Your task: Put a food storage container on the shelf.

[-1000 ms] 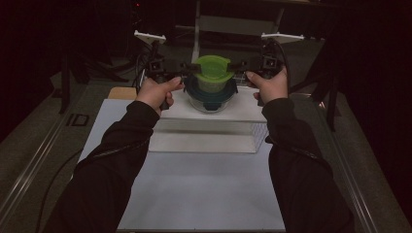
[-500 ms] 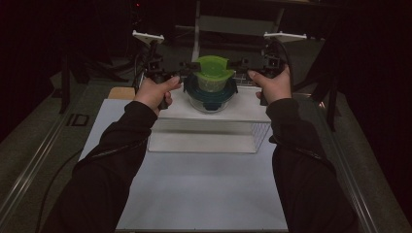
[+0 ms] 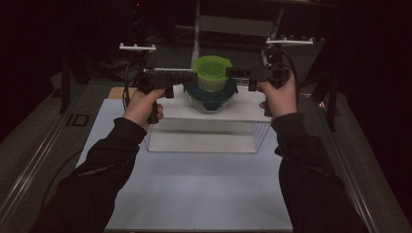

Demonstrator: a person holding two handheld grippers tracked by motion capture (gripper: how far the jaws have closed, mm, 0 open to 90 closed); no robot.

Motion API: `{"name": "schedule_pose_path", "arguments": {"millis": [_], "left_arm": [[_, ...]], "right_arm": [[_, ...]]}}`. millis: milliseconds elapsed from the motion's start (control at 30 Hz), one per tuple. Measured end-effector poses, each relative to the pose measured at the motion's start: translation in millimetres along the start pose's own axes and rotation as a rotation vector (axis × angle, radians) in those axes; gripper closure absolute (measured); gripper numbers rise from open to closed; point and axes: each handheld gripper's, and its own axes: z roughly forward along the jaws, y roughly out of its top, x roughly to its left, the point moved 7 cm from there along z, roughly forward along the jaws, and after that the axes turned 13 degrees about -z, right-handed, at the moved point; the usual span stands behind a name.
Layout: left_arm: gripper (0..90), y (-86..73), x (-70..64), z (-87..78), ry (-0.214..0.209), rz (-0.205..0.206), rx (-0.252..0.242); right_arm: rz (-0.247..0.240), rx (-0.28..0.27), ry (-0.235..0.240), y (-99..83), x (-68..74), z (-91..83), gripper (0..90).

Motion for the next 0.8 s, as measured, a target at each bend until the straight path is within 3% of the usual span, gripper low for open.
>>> {"name": "schedule_pose_path", "arguments": {"millis": [100, 233, 300, 400, 533, 667, 800], "left_arm": [[1.6, -8.8, -4.8, -5.9, -0.019, 0.029, -0.008], [1.6, -21.4, -10.5, -11.4, -0.012, 0.090, -0.020], [1.5, -21.4, -10.5, -11.4, -0.012, 0.090, -0.020], [1.6, -39.4, -12.8, -13.1, -0.001, 0.145, -0.019], [1.6, -57.4, -10.2, -11.0, 0.005, 0.172, 0.009], [1.6, -69.2, -6.8, -10.7, 0.014, 0.186, 0.003], [1.6, -89.9, -1.9, -11.9, 0.033, 0.226, 0.011]], "right_arm": [[-0.021, -0.004, 0.003, -8.0, 5.4, -4.3, 19.6], [-0.041, -0.002, 0.008, -21.0, 9.1, -7.7, 19.4], [-0.038, -0.004, 0.012, -24.8, 10.1, -8.2, 19.4], [-0.069, 0.004, 0.010, -41.4, 15.3, -8.6, 19.3], [-0.090, 0.011, 0.015, -58.3, 21.1, -9.6, 19.0], [-0.098, 0.001, 0.021, -74.4, 26.1, -12.2, 18.7], [-0.117, 0.014, 0.022, -94.0, 30.4, -12.1, 17.7]]}}
